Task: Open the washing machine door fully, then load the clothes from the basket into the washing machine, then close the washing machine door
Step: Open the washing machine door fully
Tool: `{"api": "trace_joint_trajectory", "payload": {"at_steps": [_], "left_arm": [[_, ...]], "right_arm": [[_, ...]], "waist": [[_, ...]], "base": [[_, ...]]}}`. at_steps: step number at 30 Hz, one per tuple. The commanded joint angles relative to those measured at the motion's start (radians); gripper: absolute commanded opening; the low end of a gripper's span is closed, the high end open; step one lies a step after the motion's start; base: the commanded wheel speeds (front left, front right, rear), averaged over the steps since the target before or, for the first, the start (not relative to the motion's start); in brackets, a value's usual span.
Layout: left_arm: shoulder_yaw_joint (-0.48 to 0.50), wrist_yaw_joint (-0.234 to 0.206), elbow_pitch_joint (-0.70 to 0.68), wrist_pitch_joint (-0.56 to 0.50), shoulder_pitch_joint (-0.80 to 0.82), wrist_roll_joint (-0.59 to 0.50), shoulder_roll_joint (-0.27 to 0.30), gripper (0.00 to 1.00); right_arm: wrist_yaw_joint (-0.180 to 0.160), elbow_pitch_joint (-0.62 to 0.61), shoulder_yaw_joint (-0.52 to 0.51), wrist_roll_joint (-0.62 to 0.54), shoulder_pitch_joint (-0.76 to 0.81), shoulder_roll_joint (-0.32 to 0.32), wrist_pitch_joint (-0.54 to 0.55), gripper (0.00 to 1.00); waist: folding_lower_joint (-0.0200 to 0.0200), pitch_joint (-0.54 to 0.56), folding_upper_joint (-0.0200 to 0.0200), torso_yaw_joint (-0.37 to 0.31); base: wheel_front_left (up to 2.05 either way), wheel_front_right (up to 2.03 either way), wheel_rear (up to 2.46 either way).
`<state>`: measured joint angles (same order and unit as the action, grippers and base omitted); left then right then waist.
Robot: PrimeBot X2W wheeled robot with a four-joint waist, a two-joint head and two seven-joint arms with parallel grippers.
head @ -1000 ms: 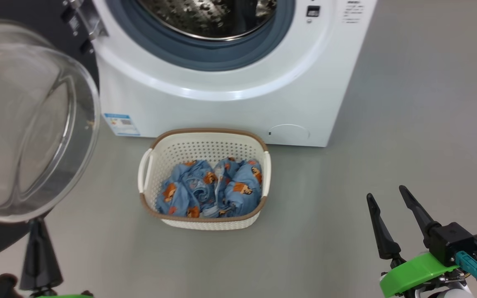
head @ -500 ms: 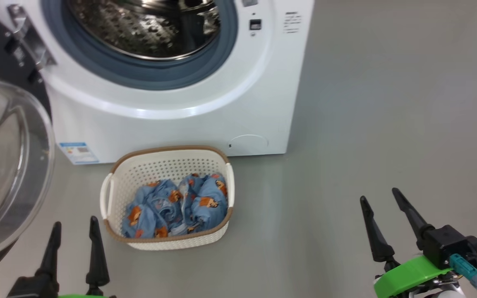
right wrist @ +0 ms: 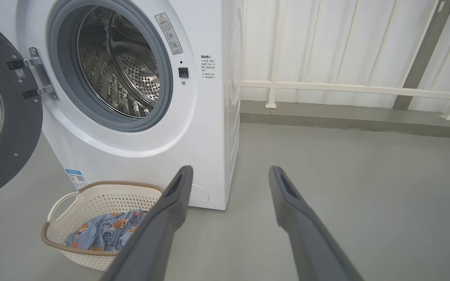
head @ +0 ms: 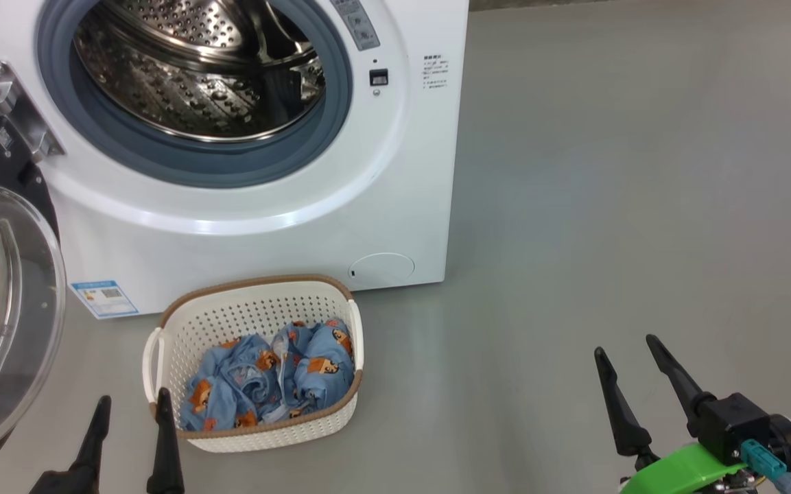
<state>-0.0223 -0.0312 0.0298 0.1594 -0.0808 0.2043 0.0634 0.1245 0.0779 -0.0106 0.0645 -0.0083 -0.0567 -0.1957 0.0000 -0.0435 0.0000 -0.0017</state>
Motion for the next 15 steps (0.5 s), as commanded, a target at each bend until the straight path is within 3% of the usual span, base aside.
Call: {"api": "trace_joint_trajectory", "payload": {"at_steps": [1,15], "left_arm": [[0.031,-0.008,-0.020,-0.002,0.013,-0.005,0.015,1.00],[0.021,-0.039,-0.025,-0.022,-0.003,-0.002,0.014,1.00]], "right_arm": [[0.006,-0.024,0.025,0.009,-0.002,0.000,-0.010,1.00],[0.006,-0.025,0.021,0.010,0.006,0.005,-0.012,1.00]], "waist": [[0.0000,0.008,0.0000,-0.004],[0.0000,0.020,0.0000,0.006]], "base": [[0.00,0.00,0.00],[0.00,0.00,0.00]]}}
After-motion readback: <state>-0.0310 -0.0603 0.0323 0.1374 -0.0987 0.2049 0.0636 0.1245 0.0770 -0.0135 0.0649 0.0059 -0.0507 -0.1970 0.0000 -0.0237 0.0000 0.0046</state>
